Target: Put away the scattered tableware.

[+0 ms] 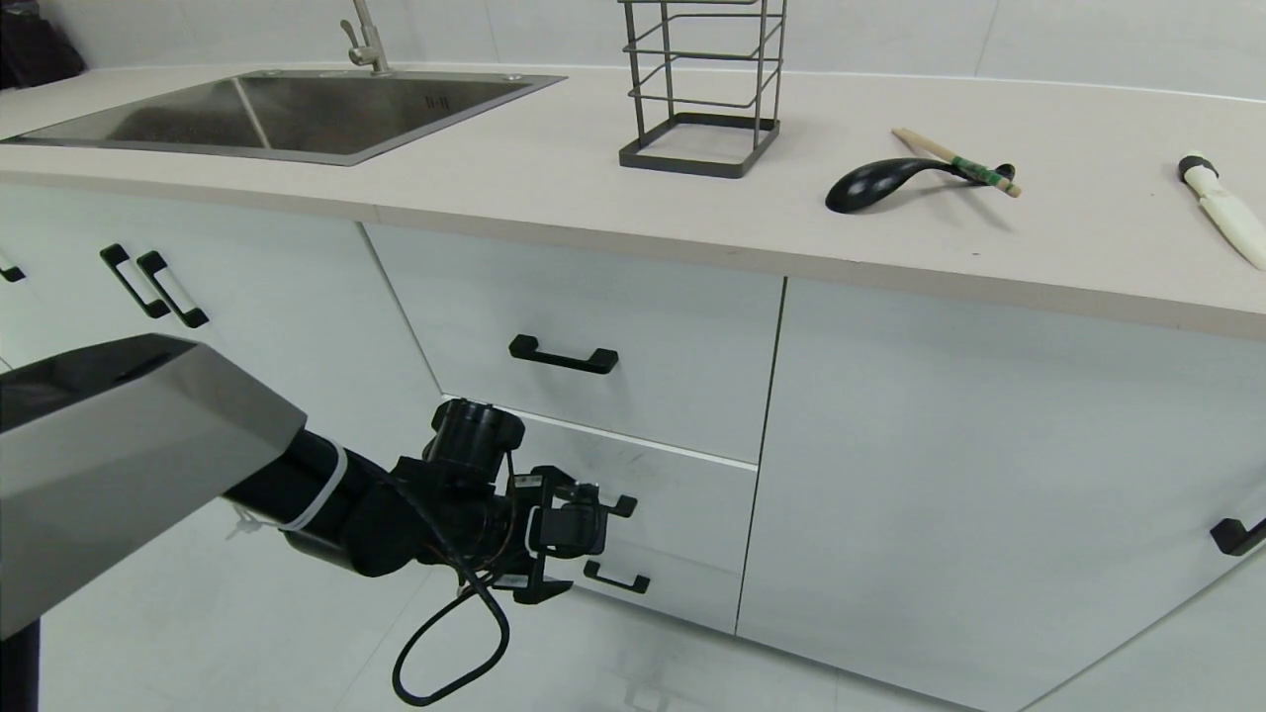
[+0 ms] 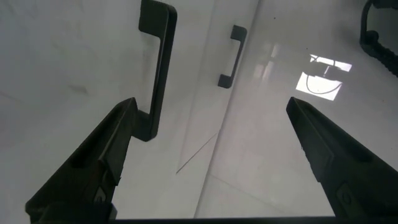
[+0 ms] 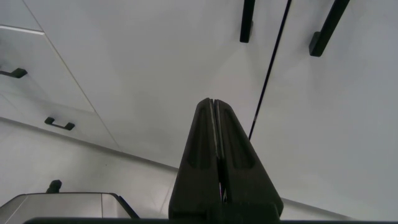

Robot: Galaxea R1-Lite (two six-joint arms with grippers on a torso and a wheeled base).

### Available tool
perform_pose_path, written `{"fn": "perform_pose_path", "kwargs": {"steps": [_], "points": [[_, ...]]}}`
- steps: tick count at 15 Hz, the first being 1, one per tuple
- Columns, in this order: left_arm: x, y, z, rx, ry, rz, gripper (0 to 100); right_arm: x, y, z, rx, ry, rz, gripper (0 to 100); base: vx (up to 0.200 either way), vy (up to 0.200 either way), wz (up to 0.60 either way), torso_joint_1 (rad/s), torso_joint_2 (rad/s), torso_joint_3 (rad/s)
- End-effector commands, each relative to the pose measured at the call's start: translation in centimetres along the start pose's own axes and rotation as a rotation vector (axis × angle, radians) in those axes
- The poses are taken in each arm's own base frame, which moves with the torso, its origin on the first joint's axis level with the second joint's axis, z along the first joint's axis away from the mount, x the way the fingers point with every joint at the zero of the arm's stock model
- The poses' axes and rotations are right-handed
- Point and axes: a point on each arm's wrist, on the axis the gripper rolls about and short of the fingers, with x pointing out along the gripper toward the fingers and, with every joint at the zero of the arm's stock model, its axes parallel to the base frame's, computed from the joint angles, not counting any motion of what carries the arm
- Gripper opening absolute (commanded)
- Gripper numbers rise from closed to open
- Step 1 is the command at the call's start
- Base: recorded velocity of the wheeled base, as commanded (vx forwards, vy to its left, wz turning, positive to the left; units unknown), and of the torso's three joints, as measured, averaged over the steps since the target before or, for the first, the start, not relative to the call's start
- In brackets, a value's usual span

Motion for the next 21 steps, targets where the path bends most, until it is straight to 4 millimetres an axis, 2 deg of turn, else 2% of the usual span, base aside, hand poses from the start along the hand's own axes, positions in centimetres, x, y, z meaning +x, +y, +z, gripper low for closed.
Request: {"fn": "perform_pose_path", "kwargs": {"steps": [1,6,12,14,18,21], "points": [[0.7,-0.1,-0.1,-0.005,0.002,-0.011,100,0.0,0.0,0.0,0.0,-0.002,0.0,0,0.0,0.0,0.0,0.0,0.0,0.0],[3.4,-0.5,0.6,-0.05,-0.009,0.036,100,0.0,0.0,0.0,0.0,-0.002,0.0,0,0.0,0.0,0.0,0.0,0.0,0.0],[4.4,-0.7,0.4,-0.055,0.001,0.036,100,0.0,0.0,0.0,0.0,0.0,0.0,0,0.0,0.0,0.0,0.0,0.0,0.0],[4.4,-0.8,0.4,-0.055,0.003,0.032,100,0.0,0.0,0.0,0.0,0.001,0.0,0,0.0,0.0,0.0,0.0,0.0,0.0],[3.8,-2.2,0.2,-0.061,0.015,-0.015,100,0.0,0.0,0.0,0.0,0.001,0.0,0,0.0,0.0,0.0,0.0,0.0,0.0],[3.4,-2.1,0.4,-0.059,0.012,-0.008,100,0.0,0.0,0.0,0.0,0.0,0.0,0,0.0,0.0,0.0,0.0,0.0,0.0]]}}
